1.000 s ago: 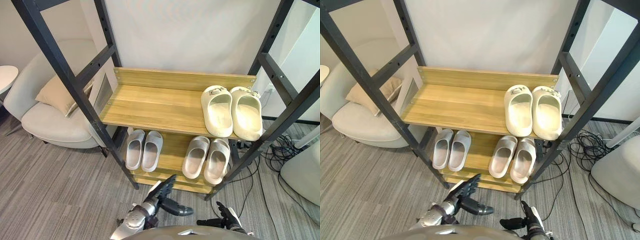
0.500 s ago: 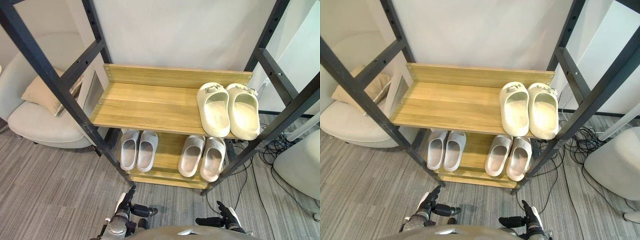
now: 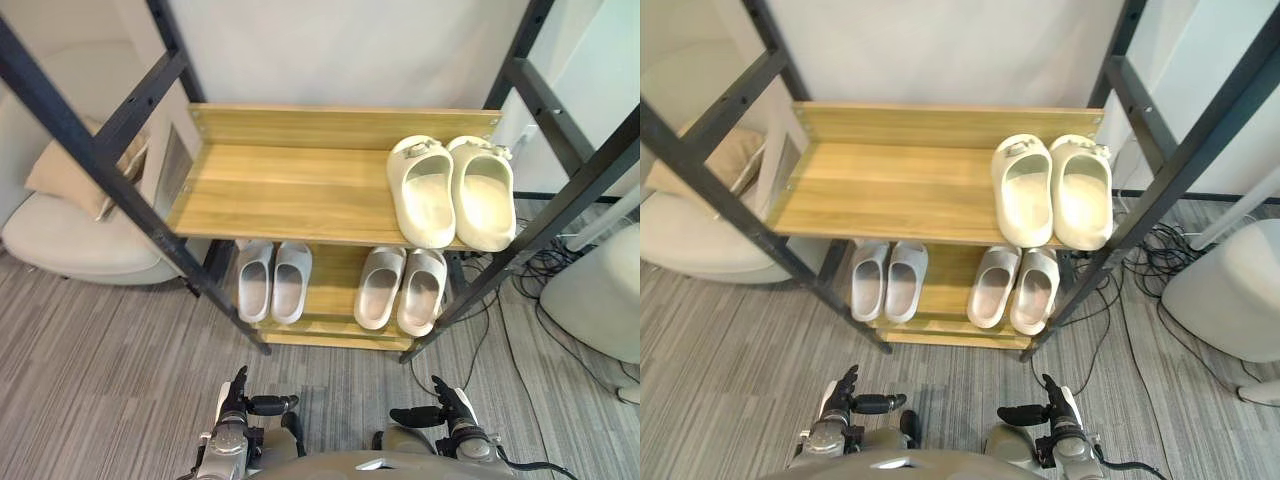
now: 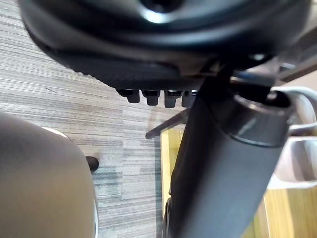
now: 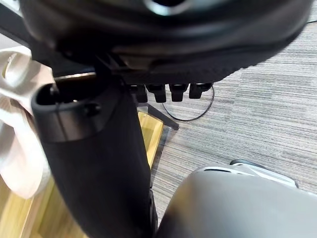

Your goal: Organize the slippers on the shoe rack

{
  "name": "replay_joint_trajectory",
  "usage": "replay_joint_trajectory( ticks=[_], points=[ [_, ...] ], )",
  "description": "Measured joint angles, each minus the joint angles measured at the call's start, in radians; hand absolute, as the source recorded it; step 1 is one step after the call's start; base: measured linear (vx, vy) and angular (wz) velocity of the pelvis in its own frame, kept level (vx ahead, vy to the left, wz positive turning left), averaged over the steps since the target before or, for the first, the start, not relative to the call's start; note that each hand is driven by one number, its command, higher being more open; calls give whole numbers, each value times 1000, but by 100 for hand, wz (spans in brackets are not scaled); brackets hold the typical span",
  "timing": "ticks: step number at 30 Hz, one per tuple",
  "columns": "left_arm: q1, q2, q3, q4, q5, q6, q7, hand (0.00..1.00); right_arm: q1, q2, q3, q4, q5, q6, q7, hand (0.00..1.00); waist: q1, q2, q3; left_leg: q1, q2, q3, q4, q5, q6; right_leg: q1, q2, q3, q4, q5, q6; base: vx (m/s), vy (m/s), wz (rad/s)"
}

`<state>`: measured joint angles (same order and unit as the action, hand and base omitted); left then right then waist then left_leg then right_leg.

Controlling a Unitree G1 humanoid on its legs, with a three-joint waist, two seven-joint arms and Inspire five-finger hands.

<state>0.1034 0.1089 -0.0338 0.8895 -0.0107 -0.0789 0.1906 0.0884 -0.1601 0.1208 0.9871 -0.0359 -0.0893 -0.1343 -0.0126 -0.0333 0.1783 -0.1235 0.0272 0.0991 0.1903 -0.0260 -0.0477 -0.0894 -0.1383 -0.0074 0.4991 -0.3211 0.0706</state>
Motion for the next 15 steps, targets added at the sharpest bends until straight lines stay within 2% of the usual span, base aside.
replay_joint_trajectory(
  ticks=[1, 2, 3, 4, 5, 7, 8, 10, 12, 13, 15],
  points=[
    [-2, -1, 5, -1, -2, 0, 0, 100, 2, 0, 0, 0, 0, 0, 0, 100, 5, -5, -2, -9, -1, -12, 5, 3, -4, 6, 3, 8, -13, -10, 2, -142, -148, 67],
    [-9, -13, 10, 6, -2, 0, 4, 100, 2, -12, 2, -1, 1, 0, 1, 100, 12, 4, 1, -23, 8, -41, 6, 8, -11, 5, 17, -12, -28, -7, -9, -139, -144, 57],
    [-11, -26, 11, 7, -3, 0, 11, 100, 1, -27, 2, -3, 9, 0, 0, 100, 22, 35, -7, -51, 19, -85, -8, 13, -20, 1, 41, -40, -64, 13, -25, -158, -194, 82],
    [-11, -34, 4, 8, -2, 0, 12, 100, 0, -38, 3, -13, 27, -1, -2, 100, 24, 54, -9, -83, 22, -142, -44, 29, -42, -15, 66, -82, -91, 34, -36, -99, -172, 81],
    [-10, -37, 0, 9, -3, 0, 14, 100, -1, -41, 3, -14, 33, -2, -2, 100, 24, 59, -10, -91, 24, -160, -64, 37, -48, -21, 71, -100, -99, 45, -37, -62, -151, 94],
    [-20, -35, -13, 12, -3, 0, 18, 100, -5, -44, 1, -14, 38, -1, -6, 100, 23, 73, -3, -105, 59, -171, -170, 55, -51, -13, 91, -198, -160, 92, -78, -27, -154, 111],
    [-28, -32, -15, 15, -2, -1, 16, 100, -6, -39, -3, -14, 38, 0, -11, 100, 23, 64, 3, -110, 79, -124, -187, 41, -43, 4, 91, -248, -211, 119, -95, -33, -185, 126],
    [-60, -20, -20, 26, 0, -2, 16, 100, -11, -16, -27, -16, 38, 0, -23, 100, 23, 43, 17, -160, 70, -45, -70, 44, -39, 18, 64, -335, -241, 128, -109, -41, -144, 135],
    [-62, -28, -23, 36, 1, -7, 17, 100, -14, -12, -36, -24, 38, -2, -22, 100, 24, 42, 18, -151, 58, 9, 73, 31, -22, 40, 44, -411, -253, 129, -110, -16, -19, 123],
    [-62, -33, -33, 42, 2, -8, 18, 100, -14, -6, -41, -38, 37, -5, -22, 100, 25, 54, 11, -127, 75, 93, 160, -10, 6, 45, 29, -460, -252, 129, -110, 5, 52, 105],
    [-67, -44, -36, 60, 10, -9, 15, 100, -20, 5, -44, -44, 37, -6, -17, 100, 16, 62, 7, -69, 104, 192, 179, -61, 27, 59, 11, -519, -249, 129, -109, 11, 92, 97]
  ],
)
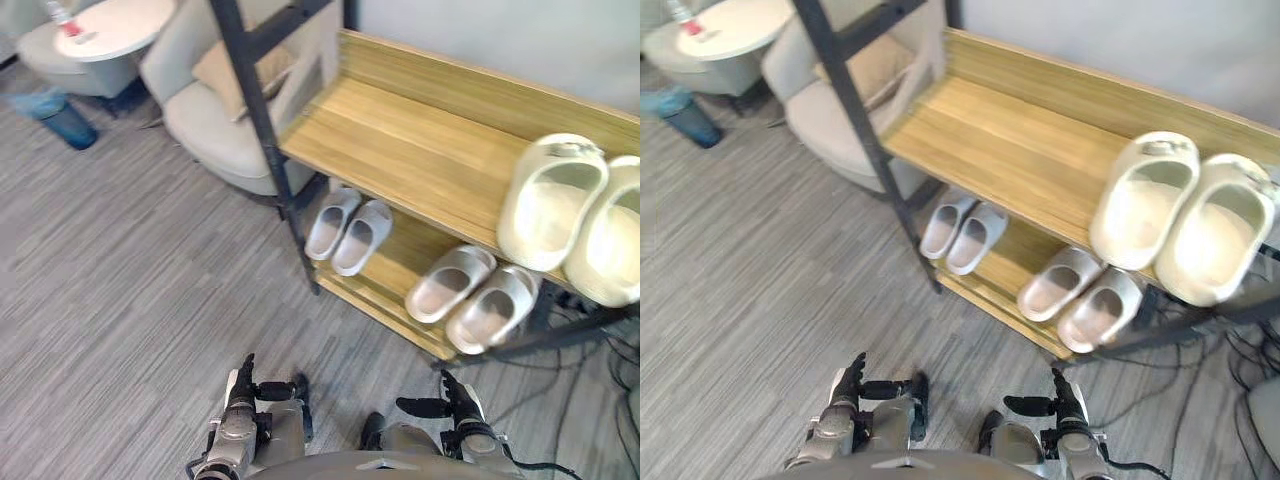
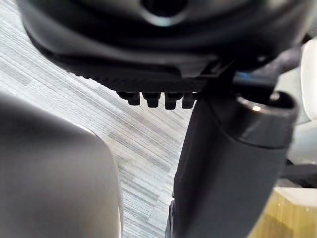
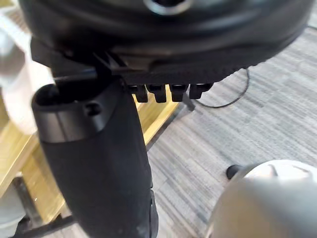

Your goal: Organize the slippers on the shoe rack

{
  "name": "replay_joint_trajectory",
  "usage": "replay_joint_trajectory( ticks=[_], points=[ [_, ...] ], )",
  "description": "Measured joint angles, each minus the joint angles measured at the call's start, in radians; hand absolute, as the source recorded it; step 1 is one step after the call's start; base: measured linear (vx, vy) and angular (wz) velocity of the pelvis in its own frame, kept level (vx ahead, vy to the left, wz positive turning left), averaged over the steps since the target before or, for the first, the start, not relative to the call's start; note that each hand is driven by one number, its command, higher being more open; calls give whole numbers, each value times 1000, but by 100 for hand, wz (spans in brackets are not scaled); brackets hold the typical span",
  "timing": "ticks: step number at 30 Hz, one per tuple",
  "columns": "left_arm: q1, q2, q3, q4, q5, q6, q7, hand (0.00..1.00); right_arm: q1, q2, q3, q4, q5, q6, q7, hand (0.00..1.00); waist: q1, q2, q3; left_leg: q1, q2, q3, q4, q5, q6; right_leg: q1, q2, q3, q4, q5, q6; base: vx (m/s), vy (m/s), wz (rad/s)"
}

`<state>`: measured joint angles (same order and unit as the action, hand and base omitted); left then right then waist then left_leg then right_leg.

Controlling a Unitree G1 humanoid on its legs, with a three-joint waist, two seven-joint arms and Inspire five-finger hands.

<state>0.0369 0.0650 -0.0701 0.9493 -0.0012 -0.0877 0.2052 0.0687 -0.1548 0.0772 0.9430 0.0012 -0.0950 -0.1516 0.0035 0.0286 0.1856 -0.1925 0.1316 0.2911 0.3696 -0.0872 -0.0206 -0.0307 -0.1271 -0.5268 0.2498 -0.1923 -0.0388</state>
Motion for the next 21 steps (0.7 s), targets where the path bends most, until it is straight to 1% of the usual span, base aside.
replay_joint_trajectory(
  ticks=[1, 2, 3, 4, 5, 6, 7, 8, 9, 10, 11, 12, 13, 14, 15, 16, 17, 18, 19, 20, 21],
  points=[
    [-3, -2, -1, 4, 5, 0, -1, 100, -1, 4, 0, -2, 0, 0, 1, 100, -3, 0, 0, 17, 9, 30, -9, -4, 2, 5, -7, -19, 5, 0, 1, -5, 148, 115],
    [-5, -6, -3, 9, 14, 0, -7, 100, -2, 15, -1, -7, 0, -1, 7, 100, -8, 8, -5, 36, 12, 82, -47, 1, 3, 20, -16, -70, 10, 0, 6, -19, 146, 100],
    [-4, -5, -4, 9, 15, -1, -7, 100, -4, 20, -4, -6, 0, -1, 9, 100, -9, 5, -8, 39, 6, 102, -63, 3, 3, 27, -17, -86, 5, 1, 14, -30, 188, 121],
    [-1, -2, -7, 10, 16, 0, -9, 100, -3, 48, -19, -5, 0, -1, 14, 100, -13, -10, -16, 50, -14, 111, -111, 8, 9, 47, -20, -122, -23, 4, 33, -25, 148, 96],
    [-1, 8, -18, 14, 22, 0, -9, 100, -2, 71, -19, -4, 0, -1, 16, 100, -12, -23, -23, 63, -37, 103, -165, 21, 15, 62, -24, -155, -46, 10, 61, -37, 186, 109],
    [0, 19, -31, 18, 35, 1, -14, 100, -6, 93, -19, -4, 0, -1, 21, 100, -12, -36, -28, 72, -68, 76, -218, 59, 15, 74, -35, -186, -64, 23, 79, -31, 136, 85],
    [4, 21, -35, 18, 41, 1, -18, 100, -11, 104, -18, -3, 0, -2, 24, 100, -11, -37, -30, 90, -89, 56, -262, 79, 20, 87, -41, -204, -74, 29, 90, -35, 127, 64],
    [7, 21, -34, 18, 44, 1, -18, 100, -15, 109, -18, 1, 0, -2, 23, 100, -11, -37, -32, 100, -99, 49, -286, 91, 18, 91, -44, -211, -76, 33, 95, -18, 92, 49],
    [15, 23, -34, 18, 45, 1, -18, 100, -22, 122, -18, 10, 0, -2, 25, 100, -9, -35, -34, 134, -122, 34, -351, 124, 21, 109, -51, -227, -83, 38, 104, -20, 106, 35],
    [20, 23, -34, 18, 47, 1, -18, 100, -26, 127, -18, 14, 0, -1, 26, 100, -9, -32, -35, 149, -131, 26, -380, 138, 25, 116, -53, -235, -85, 40, 107, -27, 118, 44],
    [30, 27, -33, 18, 51, 1, -19, 100, -34, 137, -18, 18, -1, 1, 28, 100, -7, -27, -39, 180, -150, 11, -441, 165, 41, 127, -60, -255, -81, 40, 111, -30, 131, 46],
    [30, 31, -30, 19, 52, 1, -21, 100, -42, 150, -18, 25, -2, 4, 31, 100, -7, -36, -35, 191, -173, 1, -450, 155, 71, 129, -90, -278, -45, 15, 127, -35, 144, 47],
    [29, 34, -30, 19, 52, 1, -23, 100, -45, 152, -18, 27, -2, 5, 32, 100, -6, -44, -31, 189, -179, 9, -435, 140, 90, 127, -107, -289, -25, 4, 133, -23, 122, 67],
    [22, 47, -31, 16, 52, 1, -33, 100, -51, 158, -18, 33, -2, 9, 32, 100, -10, -66, -21, 166, -184, 44, -326, 75, 110, 140, -168, -323, 52, -36, 165, 13, 73, 85],
    [18, 44, -30, 16, 51, 0, -38, 100, -36, 151, -18, 30, -3, 9, 36, 100, -15, -73, -26, 141, -186, 32, -237, 8, 102, 151, -226, -326, 188, -59, 172, 43, 90, 113],
    [21, 38, -32, 18, 51, 0, -35, 100, -38, 137, -17, 24, -4, 14, 41, 100, -12, -64, -30, 141, -192, -18, -210, -20, 123, 93, -261, -199, 346, -40, 91, 45, 77, 101],
    [20, 38, -33, 19, 51, 0, -33, 100, -42, 133, -17, 16, -4, 14, 42, 100, -20, -52, -33, 143, -185, -52, -205, -23, 125, 61, -237, -122, 365, -69, 76, 127, 98, 124],
    [12, 38, -30, 19, 51, -4, -27, 100, -39, 125, -16, 3, -6, 3, 42, 100, -29, -37, -27, 140, -169, -118, -206, -24, 126, 10, -148, 24, 356, -113, 70, 135, 41, 125],
    [16, 39, -30, 22, 50, -5, -25, 100, -40, 127, -12, 3, -6, 0, 43, 100, -27, -37, -24, 140, -169, -155, -212, -24, 128, -30, -108, 81, 357, -125, 70, 162, 48, 122],
    [15, 40, -26, 27, 48, -5, -25, 100, -41, 128, -5, 3, -6, 3, 45, 100, -24, -41, -22, 142, -173, -178, -214, -25, 133, -57, -83, 116, 353, -126, 68, 166, 22, 126],
    [2, 45, -18, 39, 40, 2, -29, 100, -52, 125, 11, 1, -5, 3, 51, 100, -27, -54, -9, 162, -183, -248, -220, -31, 136, -126, -17, 209, 322, -125, 68, 224, -2, 128]
  ],
)
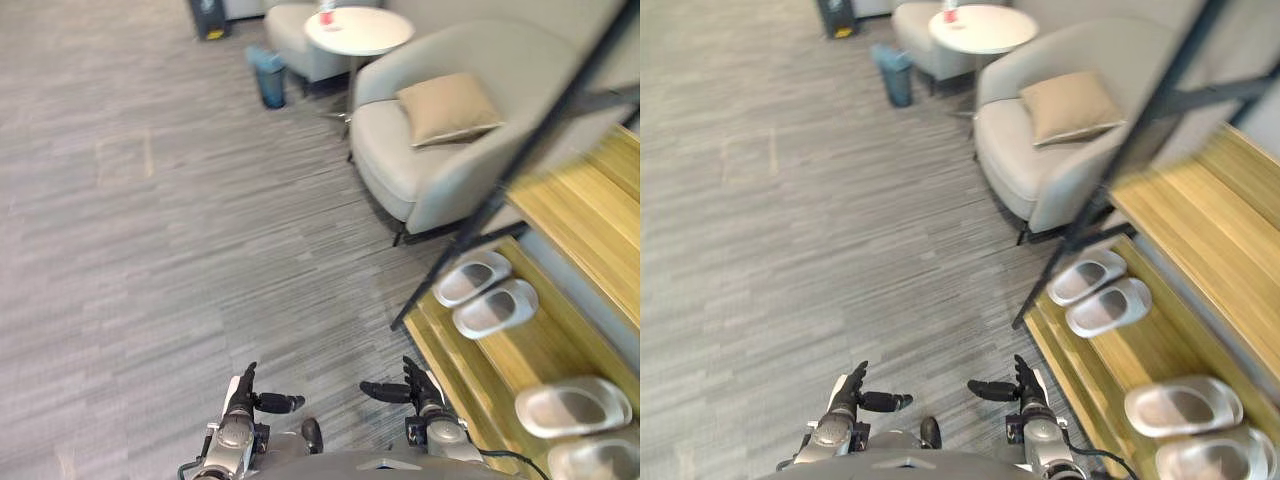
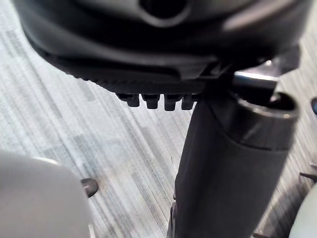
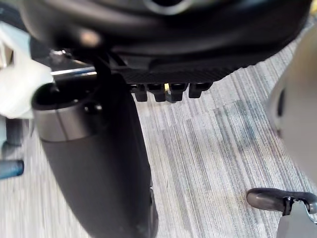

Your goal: Organize the slippers on the shoe rack

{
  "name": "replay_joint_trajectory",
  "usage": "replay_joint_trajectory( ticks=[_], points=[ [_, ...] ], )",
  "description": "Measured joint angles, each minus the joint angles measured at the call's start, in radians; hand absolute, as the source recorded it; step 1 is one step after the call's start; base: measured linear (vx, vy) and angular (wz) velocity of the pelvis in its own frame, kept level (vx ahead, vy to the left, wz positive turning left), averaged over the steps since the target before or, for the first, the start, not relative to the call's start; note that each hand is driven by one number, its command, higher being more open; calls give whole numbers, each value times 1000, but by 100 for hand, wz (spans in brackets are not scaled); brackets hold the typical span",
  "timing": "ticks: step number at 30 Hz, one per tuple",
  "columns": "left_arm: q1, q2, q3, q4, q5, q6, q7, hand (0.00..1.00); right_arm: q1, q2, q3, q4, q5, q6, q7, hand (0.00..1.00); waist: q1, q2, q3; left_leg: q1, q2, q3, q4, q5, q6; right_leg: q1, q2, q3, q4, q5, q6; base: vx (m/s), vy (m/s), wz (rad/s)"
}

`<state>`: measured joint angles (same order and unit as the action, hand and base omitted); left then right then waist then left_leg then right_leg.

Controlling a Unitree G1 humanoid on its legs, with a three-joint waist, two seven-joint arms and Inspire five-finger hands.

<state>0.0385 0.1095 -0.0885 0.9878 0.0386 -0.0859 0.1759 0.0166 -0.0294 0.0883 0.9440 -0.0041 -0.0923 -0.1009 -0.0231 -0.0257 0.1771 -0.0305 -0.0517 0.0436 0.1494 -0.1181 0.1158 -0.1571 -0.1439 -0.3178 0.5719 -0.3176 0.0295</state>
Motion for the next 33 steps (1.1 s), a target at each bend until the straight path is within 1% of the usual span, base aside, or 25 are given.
replay_joint_trajectory(
  ticks=[3, 5, 6, 7, 8, 9, 10, 13, 15, 16, 18, 19, 20, 21, 23, 24, 25, 26, 27, 28, 29, 30, 31, 32, 33],
  points=[
    [-13, -1, 0, 29, 3, 0, 2, 100, -2, -12, 16, -22, 4, -6, 9, 100, -10, 0, 13, 48, -15, -113, -3, -33, -7, -89, 97, 176, -132, 53, 49, 255, -52, 132],
    [-12, 2, 2, 34, 4, -1, 0, 100, 2, -18, 16, -22, 4, -6, 9, 100, -15, -11, 14, 73, -44, -186, 26, -69, -26, -99, 101, 248, -215, 136, 28, 300, -102, 139],
    [-7, -5, 16, 34, 4, -5, 2, 100, 10, -26, 16, -20, 3, -5, 11, 100, -17, -7, 3, 71, -52, -245, 71, -105, -44, -80, 100, 244, -227, 230, -3, 471, -150, 128],
    [0, -19, 41, 37, 3, -9, 5, 100, 8, -28, 15, -13, 1, -2, 13, 100, -7, 12, -13, 56, -35, -278, 109, -129, -78, -59, 106, 202, -249, 230, -30, 665, -197, 166],
    [1, -38, 74, 29, 2, -15, 6, 100, -9, -29, 14, -7, -2, 2, 10, 100, 0, 32, -12, -17, -25, -254, 223, -135, -182, -32, 101, 149, -292, 228, -41, 484, -126, 118],
    [1, -41, 87, 25, 1, -14, 3, 100, -10, -29, 14, -6, -2, 4, 10, 100, 0, 35, -10, -38, -25, -239, 266, -133, -209, -26, 99, 143, -295, 226, -44, 428, -96, 118],
    [5, -49, 123, 13, 0, -14, 4, 100, -6, -25, 21, -6, -2, 11, 10, 100, 5, 36, -5, -86, -18, -181, 397, -102, -269, 19, 95, 135, -306, 219, -55, 409, -80, 83],
    [30, -47, 153, -34, -14, -23, 22, 100, 9, -13, 65, -19, -1, 9, 8, 100, 28, 17, 4, -141, 109, 64, 590, -142, -232, 189, 105, 110, -410, 209, -70, 402, -68, 57],
    [19, -47, 151, -48, -10, -26, 14, 100, -18, -11, 74, -33, 2, 3, 8, 100, 35, 14, 6, -207, 185, 180, 530, -174, -202, 235, 97, 65, -459, 207, -68, 383, 13, 49],
    [-3, -39, 149, -47, -9, -24, 13, 100, -32, -10, 74, -39, 2, 0, 8, 100, 35, -1, 15, -254, 197, 245, 432, -164, -185, 251, 71, 19, -463, 190, -40, 349, 64, 67],
    [-26, -25, 138, -48, -8, -23, 11, 100, -33, -12, 69, -38, 1, 1, 5, 100, 32, -23, 29, -300, 195, 332, 312, -108, -139, 295, 36, -40, -462, 164, 2, 359, 90, 96],
    [-23, -23, 128, -56, -7, -26, 13, 100, -15, -16, 68, -37, 0, 2, 2, 100, 30, -18, 25, -306, 188, 384, 215, -14, -115, 328, 35, -74, -458, 149, 28, 374, 125, 90],
    [-16, -27, 119, -60, -7, -27, 13, 100, -4, -21, 70, -38, -1, 2, 2, 100, 31, -6, 20, -307, 195, 397, 172, 79, -95, 338, 43, -86, -450, 137, 43, 497, 184, 92],
    [-21, -4, 110, -58, -6, -29, 10, 100, 4, -10, 79, -25, -6, 7, -1, 100, 39, -47, 13, -321, 161, 393, 206, 76, -36, 355, 6, -92, -419, 105, 52, 516, 190, 84],
    [-21, 7, 116, -53, -9, -31, 10, 100, -2, 3, 87, -27, -31, 7, 0, 100, 42, -63, 12, -317, 115, 361, 223, 9, -31, 362, -26, -84, -375, 146, 103, 580, 217, 69],
    [-21, 6, 116, -51, -9, -31, 10, 100, -4, 4, 87, -26, -35, 8, 1, 100, 43, -62, 12, -311, 107, 355, 232, -9, -29, 359, -36, -78, -341, 149, 110, 538, 241, 46],
    [-16, 1, 115, -45, -8, -31, 5, 100, -6, 12, 88, -25, -36, 9, 6, 100, 46, -59, 15, -252, 78, 338, 234, -60, -23, 317, -90, -38, -127, 175, 118, 513, 261, 36],
    [-15, -4, 112, -38, -7, -30, 4, 100, -8, 15, 88, -26, -36, 9, 7, 100, 46, -52, 20, -213, 69, 328, 222, -80, -24, 285, -114, -16, -3, 189, 103, 489, 254, 38],
    [-13, -6, 105, -22, -6, -30, 0, 100, -9, 19, 90, -27, -36, 6, 11, 100, 41, -38, 28, -146, 59, 311, 200, -103, -24, 221, -121, 26, 190, 141, 42, 448, 191, 34],
    [-3, -9, 102, -15, -6, -21, -3, 100, -7, 21, 95, -28, -36, 5, 17, 100, 26, -24, 35, -61, 49, 289, 152, -112, -24, 151, -82, 80, 314, 92, 33, 512, 134, 60],
    [6, -8, 91, -1, -1, -21, -4, 100, -5, 20, 102, -44, -36, 7, 21, 100, 9, -5, 43, 28, 44, 259, 87, -111, -27, 70, -28, 101, 330, 37, 11, 524, 104, 57],
    [7, -8, 90, 2, 2, -21, -5, 100, -6, 18, 103, -49, -36, 2, 23, 100, 6, -2, 45, 60, 43, 249, 63, -111, -27, 29, -7, 97, 308, 23, -4, 631, 71, 68],
    [-2, -8, 77, 18, 8, -21, -6, 100, -13, 15, 101, -62, -34, -4, 24, 100, -5, 3, 48, 117, 42, 219, 15, -109, -30, -71, 41, 94, 172, 12, -22, 374, 26, 41],
    [-4, -8, 75, 20, 10, -21, -7, 100, -14, 15, 101, -63, -34, -3, 25, 100, -6, 3, 48, 120, 42, 214, 11, -109, -30, -77, 45, 94, 155, 12, -22, 574, -17, 68],
    [-10, -8, 68, 25, 14, -18, -8, 100, -26, 13, 100, -66, -34, -6, 25, 100, -22, 5, 52, 147, 42, 182, -17, -109, -30, -124, 65, 94, 6, 36, -4, 298, -30, 68]
  ],
)
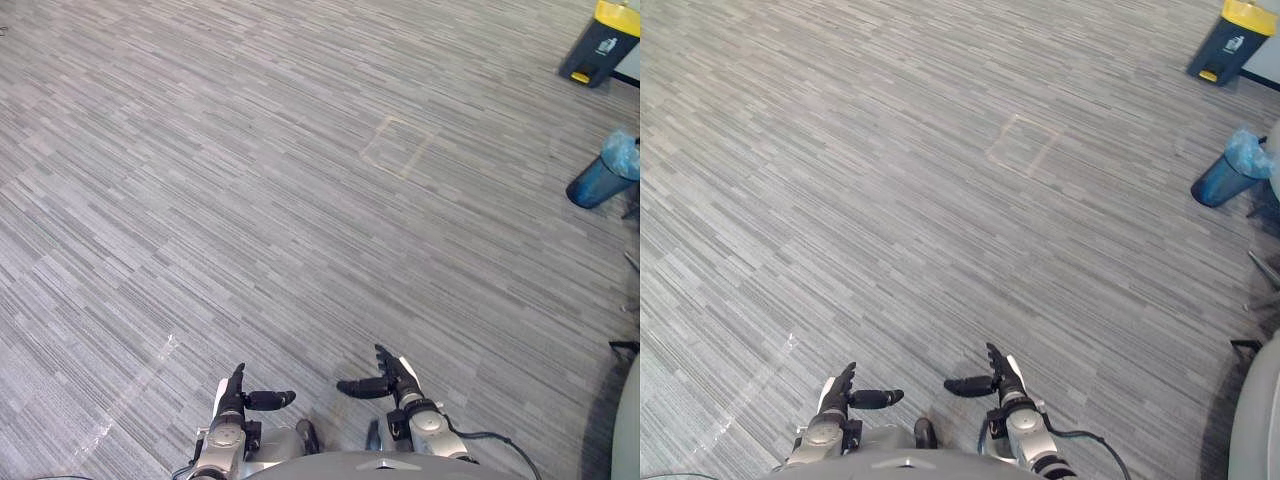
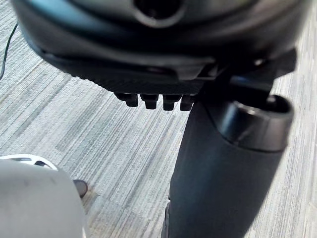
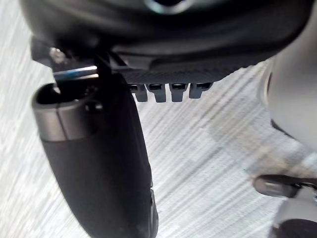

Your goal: Organize the slippers on the shoe rack

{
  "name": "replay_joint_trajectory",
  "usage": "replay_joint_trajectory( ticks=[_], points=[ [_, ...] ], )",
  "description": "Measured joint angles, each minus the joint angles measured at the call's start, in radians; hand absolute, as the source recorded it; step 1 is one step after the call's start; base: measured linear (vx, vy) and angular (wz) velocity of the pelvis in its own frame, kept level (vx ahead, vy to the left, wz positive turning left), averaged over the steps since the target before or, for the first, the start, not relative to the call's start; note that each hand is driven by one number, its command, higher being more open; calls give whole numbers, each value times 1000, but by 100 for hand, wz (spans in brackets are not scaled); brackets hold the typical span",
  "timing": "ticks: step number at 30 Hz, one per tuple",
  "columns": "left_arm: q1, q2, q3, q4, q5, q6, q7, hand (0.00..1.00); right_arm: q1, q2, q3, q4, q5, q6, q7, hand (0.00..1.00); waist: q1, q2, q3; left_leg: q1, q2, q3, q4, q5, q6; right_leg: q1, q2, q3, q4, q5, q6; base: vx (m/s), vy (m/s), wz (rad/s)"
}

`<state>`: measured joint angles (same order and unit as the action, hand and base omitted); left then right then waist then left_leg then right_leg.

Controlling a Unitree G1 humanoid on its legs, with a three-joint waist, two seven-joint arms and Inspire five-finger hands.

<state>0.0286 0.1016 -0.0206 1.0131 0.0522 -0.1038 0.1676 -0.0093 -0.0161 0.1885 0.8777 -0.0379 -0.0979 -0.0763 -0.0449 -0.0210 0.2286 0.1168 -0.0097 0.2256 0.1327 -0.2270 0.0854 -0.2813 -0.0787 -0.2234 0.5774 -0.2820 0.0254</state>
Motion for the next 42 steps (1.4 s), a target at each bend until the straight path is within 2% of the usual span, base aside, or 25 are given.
replay_joint_trajectory(
  ticks=[1, 2, 3, 4, 5, 7, 8, 9, 10, 11, 13, 16, 17, 19, 20, 22, 25, 28, 31, 32, 33, 34, 35, 38, 42],
  points=[
    [-1, -2, -8, 1, 1, 2, -2, 100, -7, -1, -2, -2, 1, -2, 0, 100, -12, -5, 1, 25, -1, -26, -26, -2, -4, -20, 8, -1, -126, 47, 10, 522, -66, 106],
    [-1, -9, -16, 6, 1, 3, -3, 100, -9, -3, -6, -5, 1, -8, 0, 100, -28, 0, 4, 57, 7, -57, -51, -9, -24, -18, 20, -16, -207, 188, -6, 492, -86, 104],
    [4, -21, -26, 17, 2, 6, -4, 100, -10, -7, -16, 2, 0, -7, 0, 100, -24, 21, -1, 88, 32, -98, -67, -19, -43, 14, 36, -30, -223, 221, -35, 739, -151, 77],
    [0, -19, -28, 14, 5, 4, -10, 100, -15, -7, -23, 4, 0, -1, 0, 100, -5, 26, -3, 93, 39, -104, -66, -8, -62, 14, 29, -23, -189, 205, -49, 628, -149, 67],
    [-14, -37, -34, 11, 19, 5, -22, 100, -13, -14, -53, -5, 0, 0, -2, 100, -7, 9, 4, 113, 4, -131, -56, 34, -116, -53, -42, -26, 42, 134, -89, 563, -167, 65],
    [10, -48, 1, -1, 33, 4, -25, 100, 18, -6, -54, -59, 0, 8, -1, 100, -40, 8, -13, 68, 9, -156, 187, 2, -171, 13, -26, -122, -37, 71, -119, 579, -267, 89],
    [12, -58, 9, -5, 35, 5, -27, 100, 32, -10, -53, -72, 0, 8, -2, 100, -44, 9, -18, 37, 19, -149, 269, -3, -179, 40, -17, -131, -72, 61, -100, 659, -301, 35],
    [31, -87, 60, -54, 34, 3, -23, 100, 60, -18, -47, -105, 1, 8, 0, 100, -19, 66, -35, -120, 114, -122, 629, 66, -228, 125, 61, -129, -188, 59, -98, 559, -196, -30],
    [46, -88, 93, -77, 35, 3, -19, 100, 67, -8, -35, -106, 1, 13, 0, 100, -1, 81, -25, -205, 196, -94, 844, 84, -235, 201, 117, -108, -239, 47, -114, 586, -132, -47],
    [46, -89, 98, -78, 35, 4, -19, 100, 70, 1, -33, -106, 3, 18, 0, 100, 4, 81, -24, -226, 220, -84, 900, 71, -222, 231, 130, -100, -255, 40, -118, 581, -107, -58],
    [42, -53, 115, -95, 21, 4, -20, 100, 99, 48, -31, -98, 40, 27, 0, 100, 27, 27, -16, -296, 262, 2, 892, -13, -182, 382, 138, -41, -334, 22, -121, 569, -87, -64],
    [38, -47, 126, -125, 20, -8, -17, 100, 86, 52, -42, -93, 40, 28, -3, 100, 48, -7, -6, -420, 196, 15, 580, -48, -141, 482, 96, 58, -407, 23, -118, 626, 46, -88],
    [35, -47, 125, -126, 17, -13, -16, 100, 82, 48, -44, -87, 39, 27, -5, 100, 49, -8, -5, -435, 174, -12, 498, -32, -143, 495, 85, 74, -410, 22, -117, 557, 144, -87],
    [33, -50, 119, -122, 9, -24, -11, 100, 80, 32, -42, -55, 38, 25, -12, 100, 62, 9, -12, -438, 113, -120, 247, 167, -147, 539, 74, 140, -419, 16, -73, 548, 173, -83],
    [19, -34, 103, -102, -1, -25, -6, 100, 77, 35, -39, -14, 30, 30, -14, 100, 58, -30, -29, -405, 81, -117, 244, 193, -104, 552, 24, 181, -396, 24, -38, 624, 181, -56],
    [15, -23, 86, -93, -2, -22, -4, 100, 80, 35, -39, -7, 16, 32, -10, 100, 55, -43, -39, -393, 84, -88, 278, 129, -83, 489, 5, 222, -259, 61, 17, 668, 213, -47],
    [15, -5, 67, -41, -2, 0, -3, 100, 58, 31, -38, 19, -1, 32, -9, 100, 50, -51, -33, -174, 64, -20, 134, 73, -72, 352, -73, 145, 167, 200, 49, 613, 176, -54],
    [13, 0, 25, -9, -2, 7, 1, 100, 38, 22, -27, 22, -2, 24, 2, 100, 27, -15, -24, -8, 86, -3, 11, 72, -73, 243, -98, -13, 317, 25, -35, 490, 68, -26],
    [6, 0, 3, -4, -1, 9, -2, 100, 18, 21, -4, 16, -4, 19, 12, 100, 26, 5, -18, 65, 152, 60, -8, 72, -73, 65, -49, -114, 100, -24, -54, 410, -52, -42],
    [6, -1, 3, 0, 0, 9, -3, 100, 6, 21, 2, 11, -5, 17, 12, 100, 24, 4, -15, 84, 165, 74, -12, 71, -75, 24, -32, -116, -22, 10, -43, 557, -165, -34],
    [10, -2, 4, 15, 2, 10, -5, 100, 3, 21, 9, 6, -5, 10, 12, 100, 6, -4, -13, 125, 174, 90, -23, 54, -102, -4, -2, -91, -275, 142, -33, 593, -203, -14],
    [25, -5, 7, 16, 4, 14, -8, 100, 5, 22, 10, 7, -4, 5, 12, 100, -13, -14, -15, 163, 169, 95, -28, 31, -141, 6, 10, -63, -380, 366, -33, 532, -189, -2],
    [17, -6, 9, 25, 11, 17, -10, 100, -2, 16, 9, 12, -4, 5, 12, 100, -17, -7, -13, 177, 186, 95, -30, 21, -155, 17, 32, -57, -376, 391, -80, 581, -187, -41],
    [-10, -33, 4, 34, 38, 12, -23, 100, -47, 8, -27, 43, -5, 7, 3, 100, -14, 13, 7, 205, 145, 46, -54, 58, -150, -29, 48, -1, -189, 244, -91, 359, -115, -48],
    [-12, -67, 22, 29, 49, 6, -30, 100, -22, -2, -54, 37, -10, 22, 7, 100, -24, 32, -12, 128, 220, -38, 279, 86, -202, 66, 74, -25, -158, 111, -88, 341, -168, 8]
  ],
)
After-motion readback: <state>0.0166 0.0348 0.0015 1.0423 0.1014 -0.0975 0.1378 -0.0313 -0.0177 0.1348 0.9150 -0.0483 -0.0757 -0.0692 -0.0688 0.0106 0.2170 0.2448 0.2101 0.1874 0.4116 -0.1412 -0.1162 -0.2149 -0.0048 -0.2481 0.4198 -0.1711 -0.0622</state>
